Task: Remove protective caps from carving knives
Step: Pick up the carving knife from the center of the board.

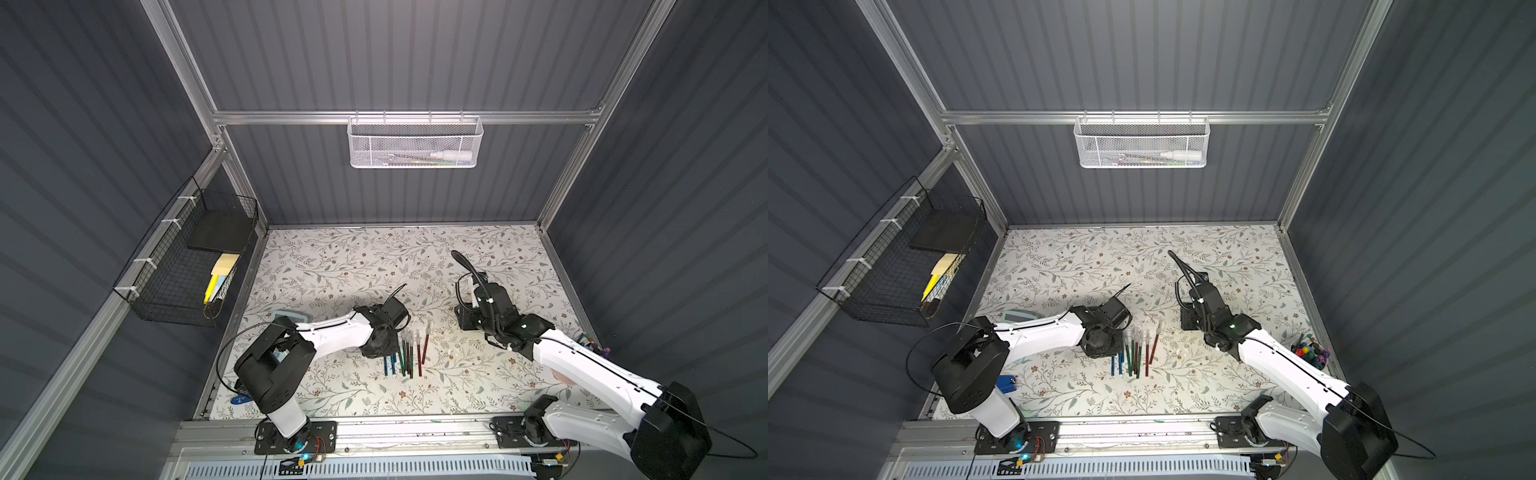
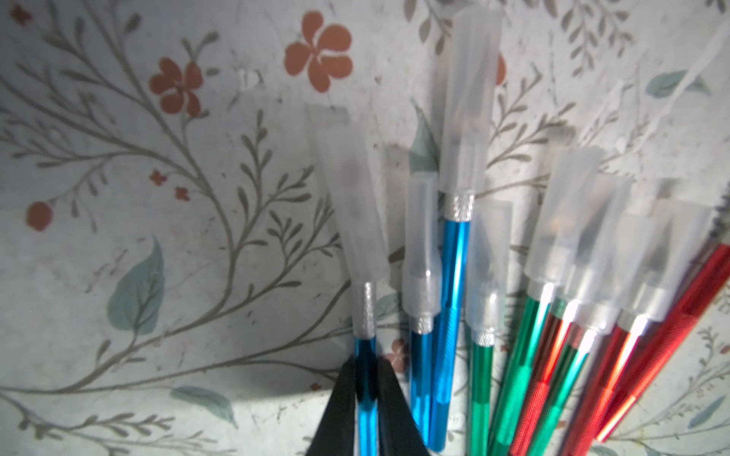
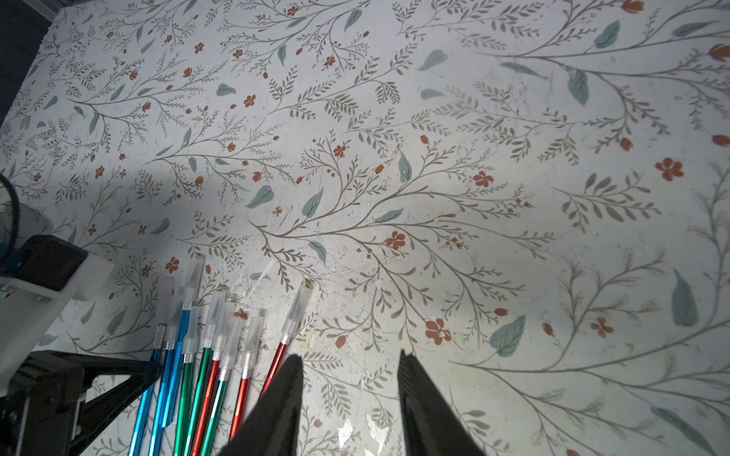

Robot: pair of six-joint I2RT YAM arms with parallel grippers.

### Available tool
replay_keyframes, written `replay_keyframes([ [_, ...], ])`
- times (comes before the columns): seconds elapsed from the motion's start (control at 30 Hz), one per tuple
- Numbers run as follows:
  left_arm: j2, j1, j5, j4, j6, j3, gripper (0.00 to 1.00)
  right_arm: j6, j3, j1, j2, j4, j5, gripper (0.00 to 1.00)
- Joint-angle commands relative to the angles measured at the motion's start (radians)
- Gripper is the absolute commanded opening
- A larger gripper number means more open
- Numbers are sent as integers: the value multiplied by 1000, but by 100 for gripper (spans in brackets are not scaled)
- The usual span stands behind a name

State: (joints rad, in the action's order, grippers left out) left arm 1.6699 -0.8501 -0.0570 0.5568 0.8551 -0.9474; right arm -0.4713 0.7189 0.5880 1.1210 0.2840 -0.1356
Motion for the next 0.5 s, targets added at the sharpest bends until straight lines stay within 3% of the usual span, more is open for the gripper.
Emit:
replay_keyframes([
  [0.0, 54, -5, -3, 35, -22, 33, 13, -20, -9, 5, -1, -11, -8, 43],
  [0.3, 19, -5, -25, 43, -84, 47, 0, -24, -11, 6, -7, -11, -10, 43],
  [0.47, -26, -6, -46, 32, -130, 57, 0, -30, -11, 5, -3, -15, -2, 43],
])
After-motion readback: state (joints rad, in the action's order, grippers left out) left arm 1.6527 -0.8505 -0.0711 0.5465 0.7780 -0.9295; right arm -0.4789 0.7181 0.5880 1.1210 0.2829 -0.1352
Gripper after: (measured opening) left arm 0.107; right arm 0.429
